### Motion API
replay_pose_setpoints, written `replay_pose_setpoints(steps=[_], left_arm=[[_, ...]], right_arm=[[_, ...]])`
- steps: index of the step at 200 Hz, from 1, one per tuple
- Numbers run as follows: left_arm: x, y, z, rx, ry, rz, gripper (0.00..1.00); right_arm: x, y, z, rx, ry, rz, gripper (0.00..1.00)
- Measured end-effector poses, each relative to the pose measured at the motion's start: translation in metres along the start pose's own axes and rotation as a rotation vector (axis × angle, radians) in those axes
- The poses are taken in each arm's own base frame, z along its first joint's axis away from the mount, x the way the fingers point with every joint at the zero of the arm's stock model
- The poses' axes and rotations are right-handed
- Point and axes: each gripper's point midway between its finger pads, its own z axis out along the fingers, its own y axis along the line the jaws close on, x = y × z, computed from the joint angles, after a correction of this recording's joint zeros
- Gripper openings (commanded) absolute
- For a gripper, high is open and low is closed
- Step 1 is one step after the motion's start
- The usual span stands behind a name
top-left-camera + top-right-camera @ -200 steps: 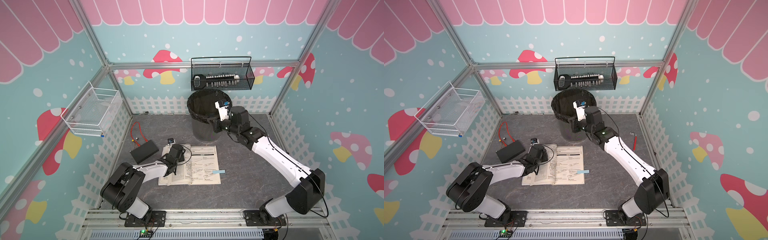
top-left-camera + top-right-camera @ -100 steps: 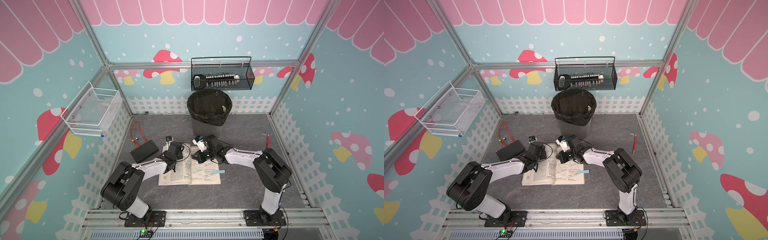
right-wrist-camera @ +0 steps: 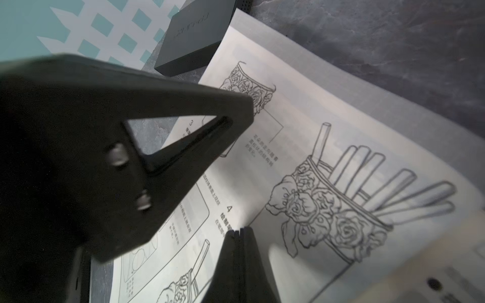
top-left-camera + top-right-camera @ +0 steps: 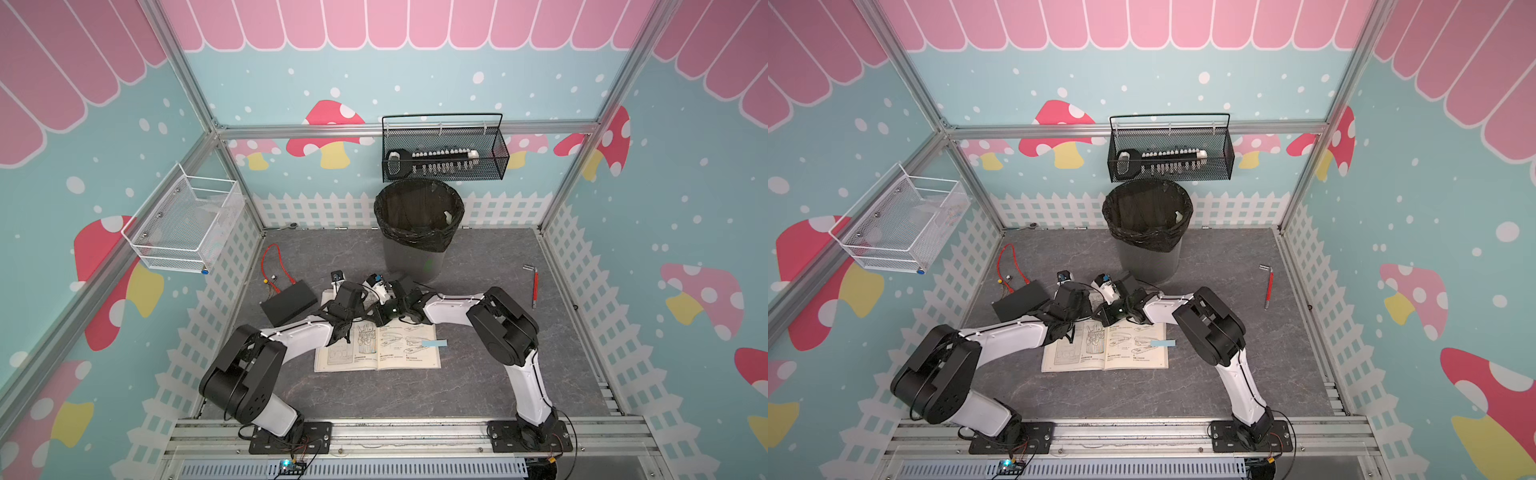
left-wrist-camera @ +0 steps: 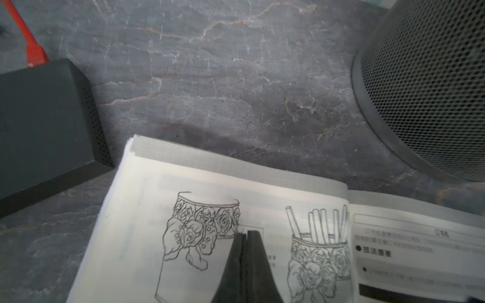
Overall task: Peel off the used sticky note
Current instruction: Turn the page of the book at the center of the board.
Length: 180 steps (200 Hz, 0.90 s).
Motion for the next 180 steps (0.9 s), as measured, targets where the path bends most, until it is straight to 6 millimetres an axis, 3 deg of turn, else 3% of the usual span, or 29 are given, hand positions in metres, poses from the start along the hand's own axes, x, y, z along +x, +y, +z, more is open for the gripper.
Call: replay_pose_setpoints(steps=[21,38,59,85,126,180], left_arm=[[-0.034,-0.011,-0.031,0.076,-0.091,-0.032,0.0],[-0.06,-0.024,-0.069,0.184,-0.179,-0.059,0.0],[-0.063,-0.037,-0.108,0.324,-0.222,-0.072,0.0],[-0.023,-0.047,-0.13,0.481,-0.141,-0.104,0.0],[0.065,-0.058,-0.131,0.611,0.109,-0.134,0.0],[0.116,-0.07,-0.123,0.665,0.276,-0.215,0.0]], right_arm=[[0.0,0.0,0.004,-0.012,0.001,0.002,0.0],[-0.001,0.0,0.005,-0.015,-0.002,0.001,0.0],[-0.001,-0.001,0.005,-0.015,-0.002,0.0,0.0],[-0.001,-0.001,0.005,-0.015,-0.002,0.001,0.0],[-0.002,0.0,0.006,-0.019,-0.001,0.004,0.0],[-0.005,0.0,0.011,-0.03,0.001,0.003,0.0]])
